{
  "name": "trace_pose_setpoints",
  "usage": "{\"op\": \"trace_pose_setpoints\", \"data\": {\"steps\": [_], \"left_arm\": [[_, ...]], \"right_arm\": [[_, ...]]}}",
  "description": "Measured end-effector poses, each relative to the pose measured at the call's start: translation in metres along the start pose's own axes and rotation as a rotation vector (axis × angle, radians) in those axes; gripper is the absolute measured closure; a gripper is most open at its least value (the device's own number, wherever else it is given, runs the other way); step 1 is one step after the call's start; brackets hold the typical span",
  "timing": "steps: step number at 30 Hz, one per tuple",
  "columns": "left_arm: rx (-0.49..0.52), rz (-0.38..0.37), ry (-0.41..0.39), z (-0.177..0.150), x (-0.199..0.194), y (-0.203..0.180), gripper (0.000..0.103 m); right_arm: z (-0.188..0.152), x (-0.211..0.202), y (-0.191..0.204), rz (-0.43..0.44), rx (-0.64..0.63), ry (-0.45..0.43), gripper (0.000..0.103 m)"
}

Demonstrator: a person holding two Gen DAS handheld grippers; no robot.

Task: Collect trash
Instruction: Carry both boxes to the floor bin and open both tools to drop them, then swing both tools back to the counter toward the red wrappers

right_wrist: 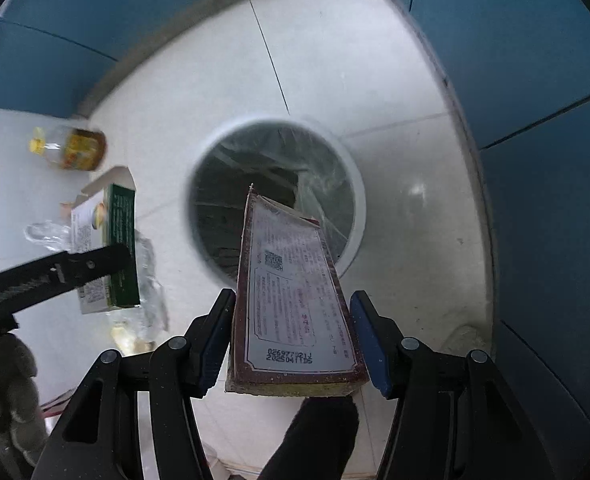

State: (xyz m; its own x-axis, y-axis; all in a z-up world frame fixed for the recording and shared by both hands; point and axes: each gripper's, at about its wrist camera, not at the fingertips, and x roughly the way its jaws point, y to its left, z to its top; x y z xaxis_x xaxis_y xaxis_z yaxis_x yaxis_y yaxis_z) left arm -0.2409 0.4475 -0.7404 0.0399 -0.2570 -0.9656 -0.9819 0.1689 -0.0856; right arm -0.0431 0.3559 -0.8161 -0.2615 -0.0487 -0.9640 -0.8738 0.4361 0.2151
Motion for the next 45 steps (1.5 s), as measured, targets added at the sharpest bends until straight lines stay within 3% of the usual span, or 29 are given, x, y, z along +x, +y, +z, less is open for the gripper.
{"op": "trace_pose_setpoints", "data": {"steps": [5,7,8,9,15,23,31,38,45], "left_arm": [[0.009,0.027,0.012,0.01,0.013,-0.006,0.034],[0.007,0.03,0.009,0.01,0.008,-0.005,0.008],[0.006,0.024,0.002,0.011,0.003,-0.006,0.004],[0.003,0.034,-0.008,0.01,-0.003,-0.006,0.004],[0.009,0.169,-0.143,-0.011,-0.06,-0.002,0.004],[-0.007,0.216,-0.265,-0.069,-0.162,-0.007,0.004],[0.027,0.175,-0.347,-0.141,-0.264,-0.025,0.004],[0.066,0.137,-0.398,-0.202,-0.336,-0.044,0.004],[0.093,0.121,-0.461,-0.245,-0.398,-0.061,0.004]], "right_arm": [[0.013,0.045,0.001,-0.036,-0.027,0.062,0.038],[0.018,0.043,-0.007,-0.056,-0.034,0.057,0.024],[0.018,0.042,-0.008,-0.056,-0.035,0.053,0.013],[0.019,0.035,-0.006,-0.059,-0.036,0.052,0.007],[0.017,-0.017,0.004,-0.142,-0.077,-0.017,0.0],[-0.016,-0.124,0.031,-0.211,-0.118,-0.123,0.0],[-0.072,-0.261,0.055,-0.204,-0.113,-0.228,0.0],[-0.125,-0.372,0.067,-0.155,-0.113,-0.298,0.0],[-0.173,-0.469,0.067,-0.051,-0.106,-0.38,0.0]]}}
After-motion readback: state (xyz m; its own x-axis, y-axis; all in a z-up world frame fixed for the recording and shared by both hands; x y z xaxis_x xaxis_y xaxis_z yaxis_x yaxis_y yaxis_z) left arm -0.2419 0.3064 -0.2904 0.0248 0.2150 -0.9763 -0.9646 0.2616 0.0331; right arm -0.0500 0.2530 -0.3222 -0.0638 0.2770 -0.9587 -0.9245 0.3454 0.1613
